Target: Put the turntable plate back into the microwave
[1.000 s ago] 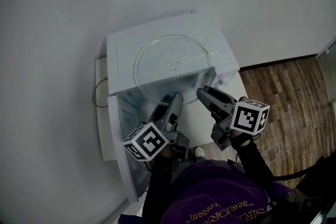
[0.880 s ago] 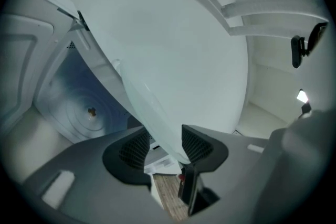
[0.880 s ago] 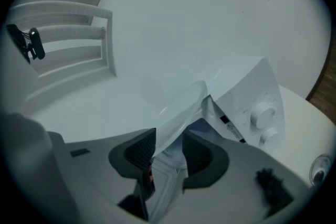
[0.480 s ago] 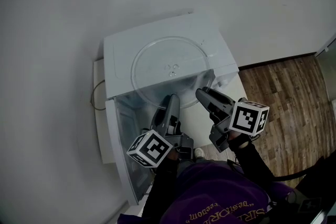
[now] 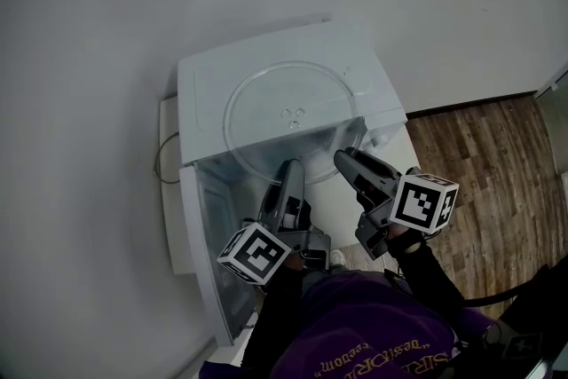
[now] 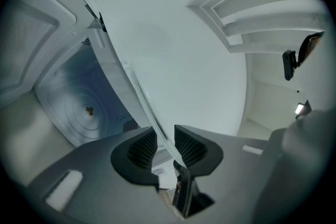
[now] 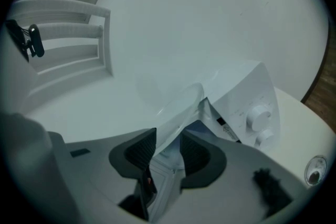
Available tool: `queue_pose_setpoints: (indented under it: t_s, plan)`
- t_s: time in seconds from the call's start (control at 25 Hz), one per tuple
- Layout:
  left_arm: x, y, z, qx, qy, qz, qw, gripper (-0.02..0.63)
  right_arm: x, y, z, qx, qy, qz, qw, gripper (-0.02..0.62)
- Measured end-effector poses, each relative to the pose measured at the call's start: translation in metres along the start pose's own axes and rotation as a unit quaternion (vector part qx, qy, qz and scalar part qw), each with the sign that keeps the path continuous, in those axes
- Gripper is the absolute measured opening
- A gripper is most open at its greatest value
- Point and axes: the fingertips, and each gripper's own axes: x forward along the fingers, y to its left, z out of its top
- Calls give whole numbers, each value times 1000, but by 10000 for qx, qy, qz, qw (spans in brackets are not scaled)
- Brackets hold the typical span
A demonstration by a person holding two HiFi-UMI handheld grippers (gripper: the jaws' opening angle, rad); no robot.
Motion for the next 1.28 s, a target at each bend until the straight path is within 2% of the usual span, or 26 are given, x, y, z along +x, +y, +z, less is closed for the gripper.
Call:
queue_pose_setpoints:
  t_s: [0.48,0.68,0.88,1.12,1.28]
  plan:
    - [-7,-4,-3,107,-45,-38,9999,112,-6,1,-3,64,-79,39,9999,143]
    - [-9,-12,1,327,-175,-228,9991,112,-6,11,1,38,-149,208,9997,135]
    - [-17,-24,4,362,-247,-456,9980,112,-15,24,4,-69,-247,251,9994,132]
    - [-34,-45,0,539,-287,-529,9967,112,-36,39,2,-93,-298,384,9988,130]
    - [-34,-44,0,483,-291,-519,9971,110,-35,39,2,-59,-289,399,9988,130]
